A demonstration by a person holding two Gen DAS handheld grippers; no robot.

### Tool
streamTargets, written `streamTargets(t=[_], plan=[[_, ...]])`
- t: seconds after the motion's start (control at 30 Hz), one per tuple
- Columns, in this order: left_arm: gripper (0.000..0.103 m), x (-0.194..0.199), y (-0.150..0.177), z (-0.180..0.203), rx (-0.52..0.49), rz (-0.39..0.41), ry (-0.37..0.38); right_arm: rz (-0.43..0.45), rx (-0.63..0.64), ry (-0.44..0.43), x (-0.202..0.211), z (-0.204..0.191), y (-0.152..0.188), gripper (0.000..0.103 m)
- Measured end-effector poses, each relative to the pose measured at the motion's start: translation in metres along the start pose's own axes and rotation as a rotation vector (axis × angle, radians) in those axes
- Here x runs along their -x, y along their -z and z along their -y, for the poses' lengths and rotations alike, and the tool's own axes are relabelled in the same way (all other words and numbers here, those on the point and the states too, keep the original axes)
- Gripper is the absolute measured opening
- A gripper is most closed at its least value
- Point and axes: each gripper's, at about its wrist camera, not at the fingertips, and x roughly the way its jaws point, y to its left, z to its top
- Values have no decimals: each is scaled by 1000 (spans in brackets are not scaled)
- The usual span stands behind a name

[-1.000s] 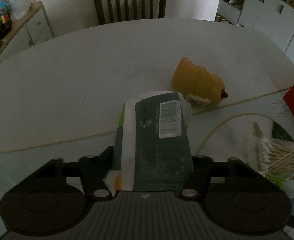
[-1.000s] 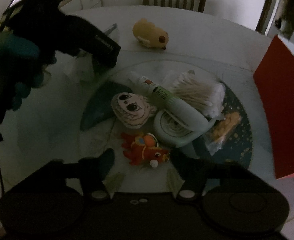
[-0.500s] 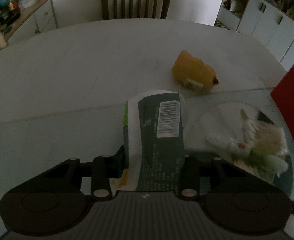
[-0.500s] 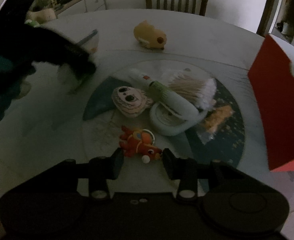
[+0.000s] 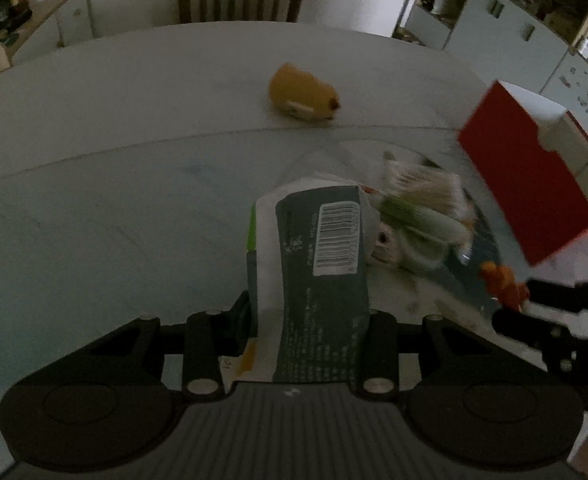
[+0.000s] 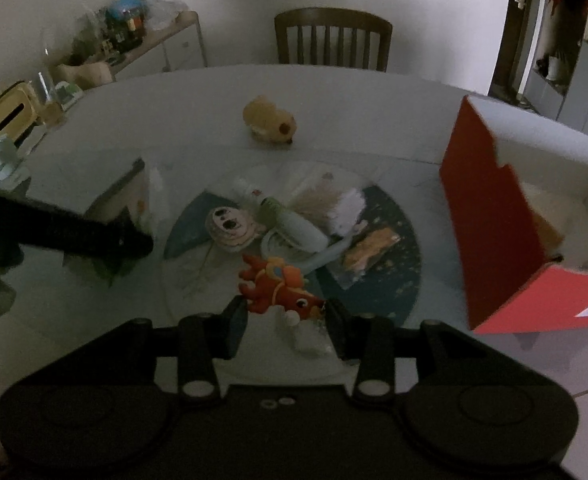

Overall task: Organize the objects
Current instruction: 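Grasp the orange fish toy with the right tool while the left tool holds the snack bag, then carry the snack bag and orange fish toy with both tools into the red shoebox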

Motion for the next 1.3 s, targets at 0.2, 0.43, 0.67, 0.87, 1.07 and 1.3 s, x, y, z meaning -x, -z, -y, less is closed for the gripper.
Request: streamTargets(t=[0.2,0.43,0.67,0.87,1.07,1.3], plan=[[39,20,1,33,-17,-11,43,11,-16,-4,26,16,-4,42],[39,36,-8,76,-47,4,92,41,-38,-1,57,39,-8,42],[39,43,-19,122,-74,10,132,64,-49,4,84,71,-14,42],[39,45,-26,163,-96,31,147,81,-52,15,100,102,-17,42],[39,41,-34,199,-98,38,156,89,-48,18,107,136,-15,42],[39,33,-50,240,-103,59,160,109,-42,30,117,178,-18,42]])
